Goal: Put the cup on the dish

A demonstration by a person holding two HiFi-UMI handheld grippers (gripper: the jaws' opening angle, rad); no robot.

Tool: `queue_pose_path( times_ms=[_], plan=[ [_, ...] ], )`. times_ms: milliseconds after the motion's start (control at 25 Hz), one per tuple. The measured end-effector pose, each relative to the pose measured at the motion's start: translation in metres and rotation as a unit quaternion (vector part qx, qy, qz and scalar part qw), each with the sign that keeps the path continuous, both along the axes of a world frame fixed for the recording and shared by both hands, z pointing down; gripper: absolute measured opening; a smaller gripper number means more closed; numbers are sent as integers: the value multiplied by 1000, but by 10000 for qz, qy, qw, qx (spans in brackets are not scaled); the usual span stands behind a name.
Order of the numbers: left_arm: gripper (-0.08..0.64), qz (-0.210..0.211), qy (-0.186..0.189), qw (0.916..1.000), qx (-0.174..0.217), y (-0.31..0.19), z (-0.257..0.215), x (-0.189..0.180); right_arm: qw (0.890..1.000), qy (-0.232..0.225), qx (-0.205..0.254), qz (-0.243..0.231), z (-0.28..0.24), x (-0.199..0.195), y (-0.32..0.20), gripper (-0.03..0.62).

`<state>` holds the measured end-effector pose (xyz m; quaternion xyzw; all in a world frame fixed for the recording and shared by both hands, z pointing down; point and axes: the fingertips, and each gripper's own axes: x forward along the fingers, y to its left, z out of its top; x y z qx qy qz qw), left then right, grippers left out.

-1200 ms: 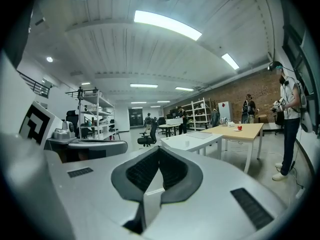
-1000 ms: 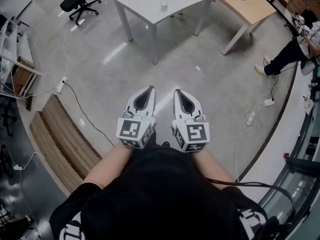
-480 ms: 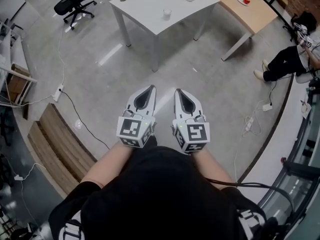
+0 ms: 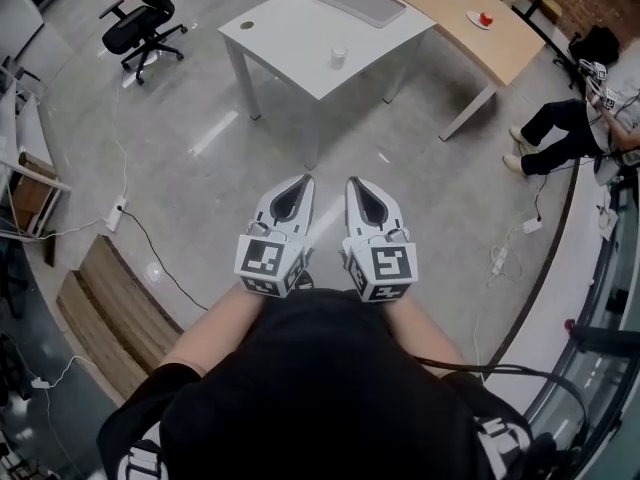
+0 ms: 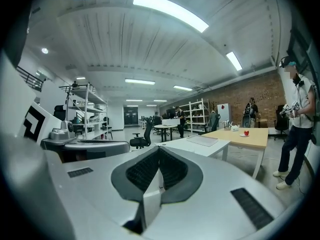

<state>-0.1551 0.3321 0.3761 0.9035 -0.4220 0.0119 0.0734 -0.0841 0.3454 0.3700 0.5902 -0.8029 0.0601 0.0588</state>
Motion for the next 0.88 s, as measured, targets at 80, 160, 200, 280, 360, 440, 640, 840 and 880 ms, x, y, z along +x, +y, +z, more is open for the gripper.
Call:
queue_pose_path(
  times_ms=[80,160,200,280,360,440,640,840,880],
  plan=[
    [6,32,5,10000,50,-6,-3,-4,10000,15,48,44,-5,-3,-4,14],
    [6,33,49,10000,79,-7,-8,-6,10000,24,72,64,-7,-4,-4,13],
    [6,36,72,9999,94,-7,-10,-6,9999,27,79,72,-8,-4,-5,14],
    [6,46,95,9999,114,-7,-11,-6,9999,32,84,89,-8,-5,-5,14],
    [6,49,118,9999,74,-8,-9,-8,9999,26,67,110,-6,-7,-6,14],
    [6,57,122,9999,24,-11,-7,-8,9999,11,31,135,-5,-7,-9,14],
    [6,-15,57,10000,44,-22,-4,-5,10000,-6,9,46,1,-3,-22,14],
    [6,-100,-11,9999,39,-39,-1,-5,10000,-33,51,-76,0,-6,-38,14],
    [6,-93,-30,9999,36,-44,-1,-3,9999,-42,55,-79,-1,-4,-42,14]
  ],
)
